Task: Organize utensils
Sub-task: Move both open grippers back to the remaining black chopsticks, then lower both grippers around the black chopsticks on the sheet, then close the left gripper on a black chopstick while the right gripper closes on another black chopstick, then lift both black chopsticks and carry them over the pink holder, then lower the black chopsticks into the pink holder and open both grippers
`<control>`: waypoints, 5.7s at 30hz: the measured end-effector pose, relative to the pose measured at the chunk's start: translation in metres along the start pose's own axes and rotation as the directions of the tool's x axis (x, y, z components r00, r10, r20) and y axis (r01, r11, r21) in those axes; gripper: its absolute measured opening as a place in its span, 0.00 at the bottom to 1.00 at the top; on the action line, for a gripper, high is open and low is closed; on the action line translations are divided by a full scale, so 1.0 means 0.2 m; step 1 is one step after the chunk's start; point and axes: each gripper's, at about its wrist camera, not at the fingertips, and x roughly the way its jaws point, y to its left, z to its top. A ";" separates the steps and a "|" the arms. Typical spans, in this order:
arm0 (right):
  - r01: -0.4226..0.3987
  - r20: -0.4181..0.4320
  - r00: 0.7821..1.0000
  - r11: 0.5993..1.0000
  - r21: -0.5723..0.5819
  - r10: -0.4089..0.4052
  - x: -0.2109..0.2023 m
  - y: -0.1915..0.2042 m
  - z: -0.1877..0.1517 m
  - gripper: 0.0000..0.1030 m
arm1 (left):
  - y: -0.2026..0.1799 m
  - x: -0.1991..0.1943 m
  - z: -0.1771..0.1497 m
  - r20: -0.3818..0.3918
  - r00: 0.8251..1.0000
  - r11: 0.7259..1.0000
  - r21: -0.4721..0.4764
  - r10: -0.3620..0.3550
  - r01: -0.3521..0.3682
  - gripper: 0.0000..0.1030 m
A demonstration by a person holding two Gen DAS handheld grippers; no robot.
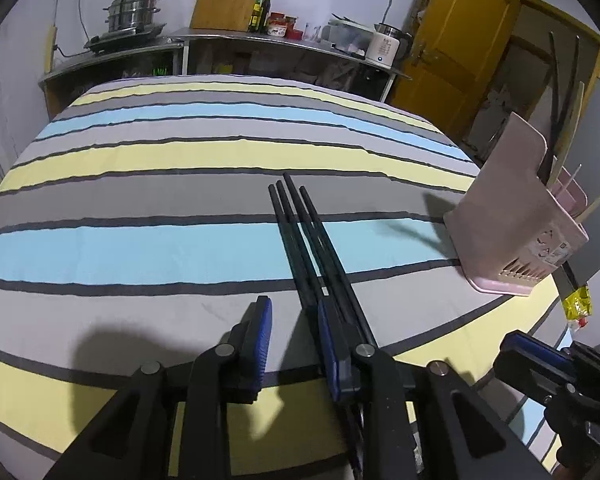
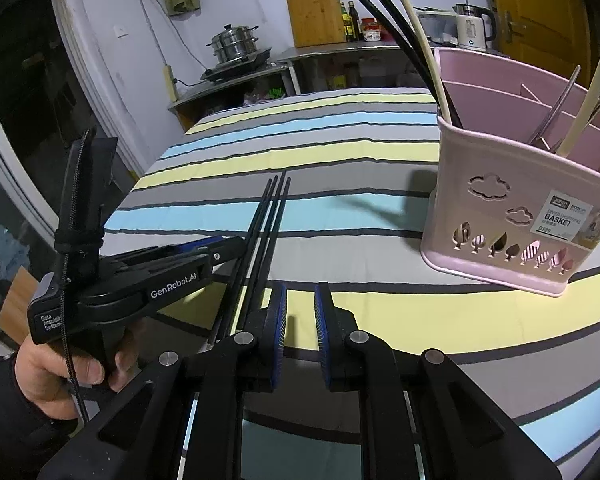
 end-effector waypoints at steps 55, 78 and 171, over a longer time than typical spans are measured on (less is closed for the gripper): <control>0.074 -0.101 0.991 0.994 -0.083 -0.082 0.56 0.10 0.28 0.08 | 0.20 0.02 0.08 0.016 0.999 0.999 0.021 0.047 -0.048 0.16; -0.022 0.049 0.998 0.996 -0.083 0.026 0.05 0.17 0.33 0.05 | 0.10 -0.50 0.15 0.146 0.988 0.999 0.043 -0.038 0.032 0.05; 0.183 0.305 0.929 0.976 0.115 -0.210 -0.65 -0.40 0.35 0.11 | -0.82 -0.43 0.47 0.129 0.946 0.916 0.317 -0.298 0.246 0.14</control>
